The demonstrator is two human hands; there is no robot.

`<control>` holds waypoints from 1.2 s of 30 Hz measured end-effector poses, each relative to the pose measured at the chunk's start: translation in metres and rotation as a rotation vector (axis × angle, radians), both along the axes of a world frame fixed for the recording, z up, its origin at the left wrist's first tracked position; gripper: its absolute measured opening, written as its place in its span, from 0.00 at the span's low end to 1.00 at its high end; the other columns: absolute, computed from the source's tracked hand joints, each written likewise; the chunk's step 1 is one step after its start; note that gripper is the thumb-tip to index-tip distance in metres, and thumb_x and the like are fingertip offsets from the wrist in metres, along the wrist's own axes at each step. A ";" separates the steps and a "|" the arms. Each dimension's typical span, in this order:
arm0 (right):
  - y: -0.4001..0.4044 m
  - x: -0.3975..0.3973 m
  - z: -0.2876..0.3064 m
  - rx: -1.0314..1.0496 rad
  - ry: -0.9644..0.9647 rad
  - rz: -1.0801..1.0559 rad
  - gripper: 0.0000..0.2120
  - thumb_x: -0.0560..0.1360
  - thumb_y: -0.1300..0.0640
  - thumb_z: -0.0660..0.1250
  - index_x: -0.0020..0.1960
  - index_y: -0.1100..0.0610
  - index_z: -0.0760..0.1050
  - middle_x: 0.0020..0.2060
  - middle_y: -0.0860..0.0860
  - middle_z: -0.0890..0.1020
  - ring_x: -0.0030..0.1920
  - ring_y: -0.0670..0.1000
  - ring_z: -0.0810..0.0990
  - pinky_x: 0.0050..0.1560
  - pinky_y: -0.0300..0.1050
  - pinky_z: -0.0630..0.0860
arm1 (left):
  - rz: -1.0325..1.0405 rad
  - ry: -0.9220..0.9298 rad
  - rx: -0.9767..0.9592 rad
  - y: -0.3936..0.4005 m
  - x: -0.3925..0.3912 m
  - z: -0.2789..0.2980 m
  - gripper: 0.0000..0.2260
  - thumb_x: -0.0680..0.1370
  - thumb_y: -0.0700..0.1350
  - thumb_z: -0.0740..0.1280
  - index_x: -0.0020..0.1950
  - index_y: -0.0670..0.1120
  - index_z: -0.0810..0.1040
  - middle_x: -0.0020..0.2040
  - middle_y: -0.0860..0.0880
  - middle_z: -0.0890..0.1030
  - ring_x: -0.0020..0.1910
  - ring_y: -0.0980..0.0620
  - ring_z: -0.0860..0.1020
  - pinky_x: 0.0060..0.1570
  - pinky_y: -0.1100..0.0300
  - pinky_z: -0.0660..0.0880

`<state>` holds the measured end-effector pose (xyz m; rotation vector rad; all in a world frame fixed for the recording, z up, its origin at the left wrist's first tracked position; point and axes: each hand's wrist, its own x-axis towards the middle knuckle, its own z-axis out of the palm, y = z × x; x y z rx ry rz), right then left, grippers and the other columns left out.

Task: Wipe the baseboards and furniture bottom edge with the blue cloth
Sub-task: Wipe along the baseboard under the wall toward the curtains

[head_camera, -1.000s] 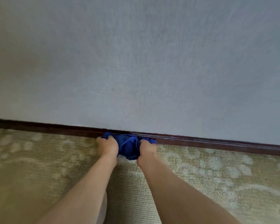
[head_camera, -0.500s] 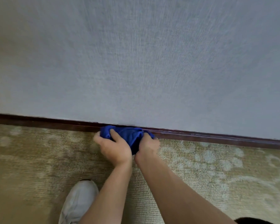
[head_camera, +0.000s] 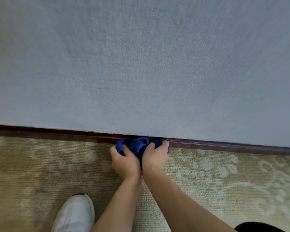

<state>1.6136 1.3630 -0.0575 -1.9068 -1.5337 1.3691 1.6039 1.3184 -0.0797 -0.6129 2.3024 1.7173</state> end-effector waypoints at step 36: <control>0.029 0.024 -0.015 0.154 0.091 -0.120 0.11 0.69 0.56 0.61 0.46 0.61 0.75 0.39 0.54 0.79 0.40 0.55 0.76 0.51 0.55 0.77 | 0.016 -0.276 0.050 0.020 0.000 0.017 0.15 0.81 0.46 0.62 0.63 0.38 0.72 0.60 0.36 0.78 0.58 0.37 0.77 0.53 0.54 0.71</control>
